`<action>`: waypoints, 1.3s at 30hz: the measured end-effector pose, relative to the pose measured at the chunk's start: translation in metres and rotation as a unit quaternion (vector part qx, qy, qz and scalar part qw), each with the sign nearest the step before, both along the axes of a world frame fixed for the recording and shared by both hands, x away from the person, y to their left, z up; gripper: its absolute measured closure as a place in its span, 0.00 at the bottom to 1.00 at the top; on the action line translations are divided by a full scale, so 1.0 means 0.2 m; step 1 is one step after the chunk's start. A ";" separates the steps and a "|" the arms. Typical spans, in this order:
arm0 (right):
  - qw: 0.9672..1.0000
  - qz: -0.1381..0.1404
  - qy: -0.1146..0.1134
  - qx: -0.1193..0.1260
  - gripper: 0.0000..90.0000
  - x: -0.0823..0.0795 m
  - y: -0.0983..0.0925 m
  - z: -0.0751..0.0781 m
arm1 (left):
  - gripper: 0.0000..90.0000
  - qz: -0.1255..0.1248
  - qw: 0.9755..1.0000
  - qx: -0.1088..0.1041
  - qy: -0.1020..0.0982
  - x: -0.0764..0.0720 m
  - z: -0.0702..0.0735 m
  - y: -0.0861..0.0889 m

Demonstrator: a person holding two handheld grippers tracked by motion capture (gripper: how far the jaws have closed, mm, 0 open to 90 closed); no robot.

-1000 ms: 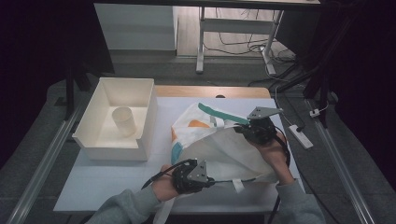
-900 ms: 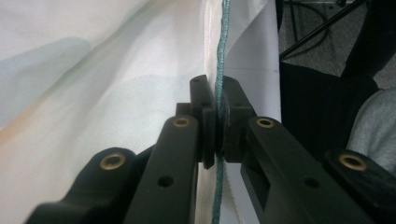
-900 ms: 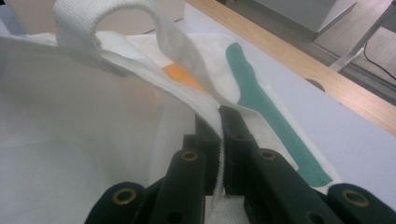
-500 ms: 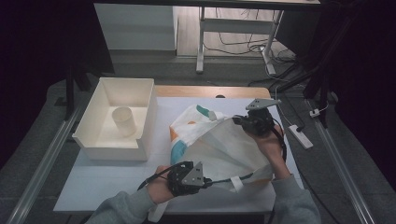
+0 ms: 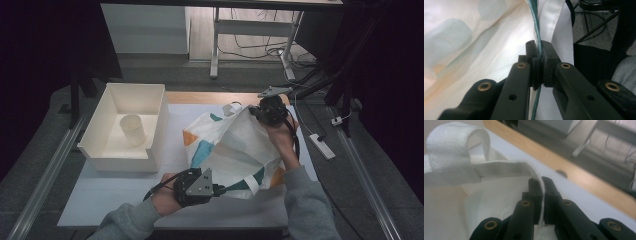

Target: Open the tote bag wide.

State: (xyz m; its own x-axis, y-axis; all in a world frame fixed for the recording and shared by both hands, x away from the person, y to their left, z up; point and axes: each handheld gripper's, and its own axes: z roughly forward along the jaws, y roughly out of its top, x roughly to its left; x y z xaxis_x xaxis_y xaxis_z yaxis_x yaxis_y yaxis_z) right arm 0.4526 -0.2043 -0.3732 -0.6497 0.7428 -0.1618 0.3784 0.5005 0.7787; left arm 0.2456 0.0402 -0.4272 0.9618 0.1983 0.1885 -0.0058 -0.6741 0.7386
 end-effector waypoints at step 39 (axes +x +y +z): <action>0.995 0.054 0.054 0.069 0.49 -0.26 -0.11 -0.17 | 0.93 0.026 0.998 0.003 0.055 0.15 -0.13 -0.01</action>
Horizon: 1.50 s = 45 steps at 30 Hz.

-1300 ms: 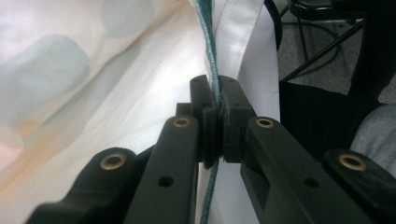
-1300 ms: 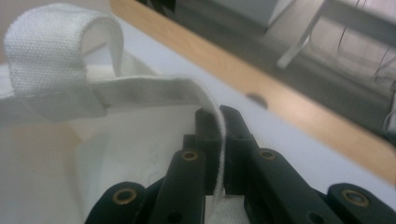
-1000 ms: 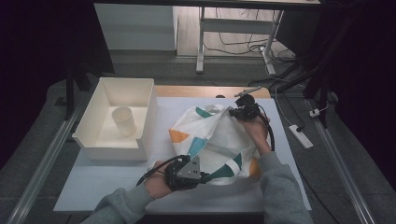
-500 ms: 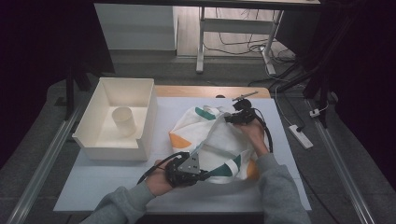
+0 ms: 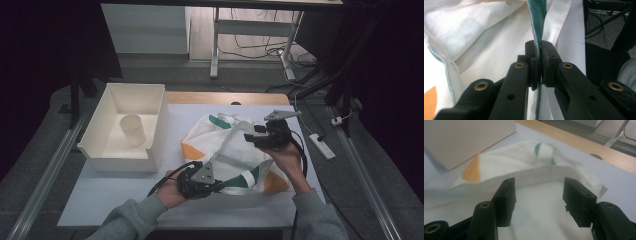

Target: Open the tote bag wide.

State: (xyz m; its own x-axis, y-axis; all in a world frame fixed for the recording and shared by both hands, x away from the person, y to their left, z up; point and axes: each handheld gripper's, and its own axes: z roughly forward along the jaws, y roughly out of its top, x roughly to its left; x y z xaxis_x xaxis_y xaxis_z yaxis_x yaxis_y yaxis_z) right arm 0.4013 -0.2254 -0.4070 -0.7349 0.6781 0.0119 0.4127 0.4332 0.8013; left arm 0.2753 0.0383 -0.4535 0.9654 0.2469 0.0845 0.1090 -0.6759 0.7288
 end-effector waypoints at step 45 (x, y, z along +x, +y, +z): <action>0.988 0.144 0.024 -0.048 0.49 -0.55 0.15 -0.08 | 0.88 0.175 0.983 -0.007 0.059 0.66 -0.12 -0.11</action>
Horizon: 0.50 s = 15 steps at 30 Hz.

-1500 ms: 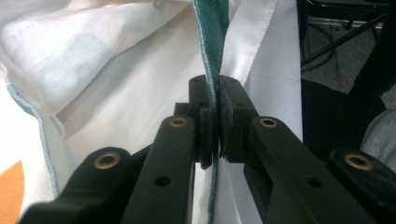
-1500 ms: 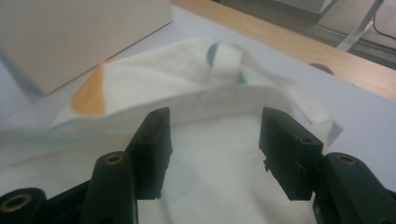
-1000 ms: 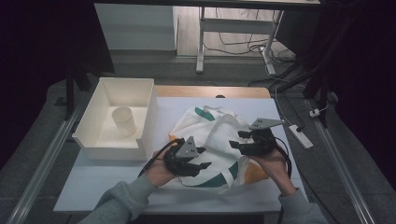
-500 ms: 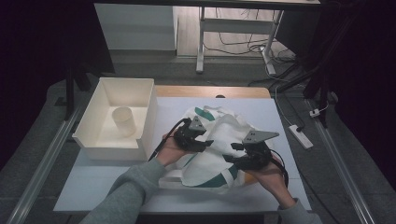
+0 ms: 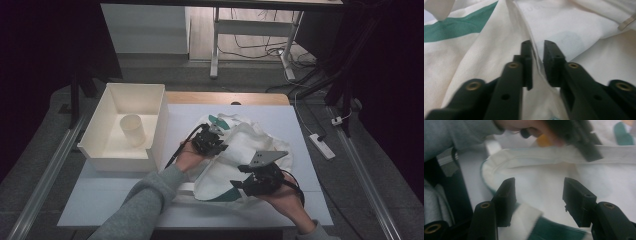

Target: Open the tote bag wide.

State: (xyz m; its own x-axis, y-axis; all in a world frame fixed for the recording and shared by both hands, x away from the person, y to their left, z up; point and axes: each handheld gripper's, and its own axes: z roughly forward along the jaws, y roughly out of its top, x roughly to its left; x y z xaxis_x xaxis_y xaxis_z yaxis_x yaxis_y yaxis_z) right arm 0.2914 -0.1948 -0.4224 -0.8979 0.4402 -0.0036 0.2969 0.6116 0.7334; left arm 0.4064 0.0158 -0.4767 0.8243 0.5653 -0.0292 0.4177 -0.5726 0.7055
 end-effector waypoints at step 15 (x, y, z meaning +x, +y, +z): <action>0.996 0.041 0.040 -0.068 0.45 -0.03 0.10 -0.17 | 0.96 0.013 1.000 -0.015 0.019 0.04 -0.02 0.06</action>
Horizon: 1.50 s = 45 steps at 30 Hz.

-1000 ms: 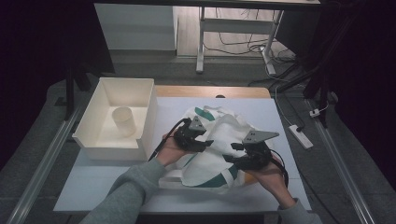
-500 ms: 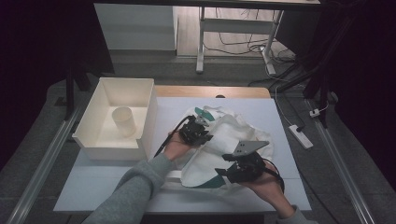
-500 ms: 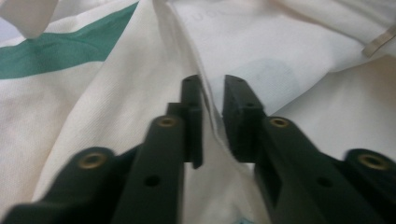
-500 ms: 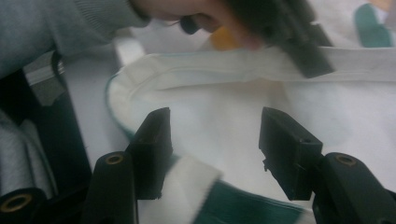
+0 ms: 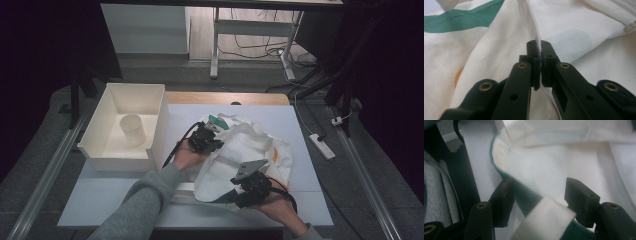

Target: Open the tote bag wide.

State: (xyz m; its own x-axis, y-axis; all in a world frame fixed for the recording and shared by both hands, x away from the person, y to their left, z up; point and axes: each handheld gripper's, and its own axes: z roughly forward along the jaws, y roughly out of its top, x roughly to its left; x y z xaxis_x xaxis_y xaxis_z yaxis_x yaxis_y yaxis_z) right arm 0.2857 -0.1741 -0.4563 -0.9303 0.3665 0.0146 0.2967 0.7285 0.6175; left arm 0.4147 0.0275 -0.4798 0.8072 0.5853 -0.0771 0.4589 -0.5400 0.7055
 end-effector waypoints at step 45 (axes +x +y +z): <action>0.996 -0.071 -0.060 0.008 0.48 -0.07 -0.28 0.07 | 0.91 0.012 0.999 -0.029 -0.001 -0.01 0.05 0.11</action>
State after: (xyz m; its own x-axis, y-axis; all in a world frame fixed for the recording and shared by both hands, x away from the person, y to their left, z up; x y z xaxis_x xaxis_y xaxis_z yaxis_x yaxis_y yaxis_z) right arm 0.2714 -0.2309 -0.4416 -0.8648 0.4946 -0.0863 0.3190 0.6741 0.6662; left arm 0.4135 0.0504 -0.4696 0.7929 0.5993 -0.1106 0.4705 -0.4866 0.7361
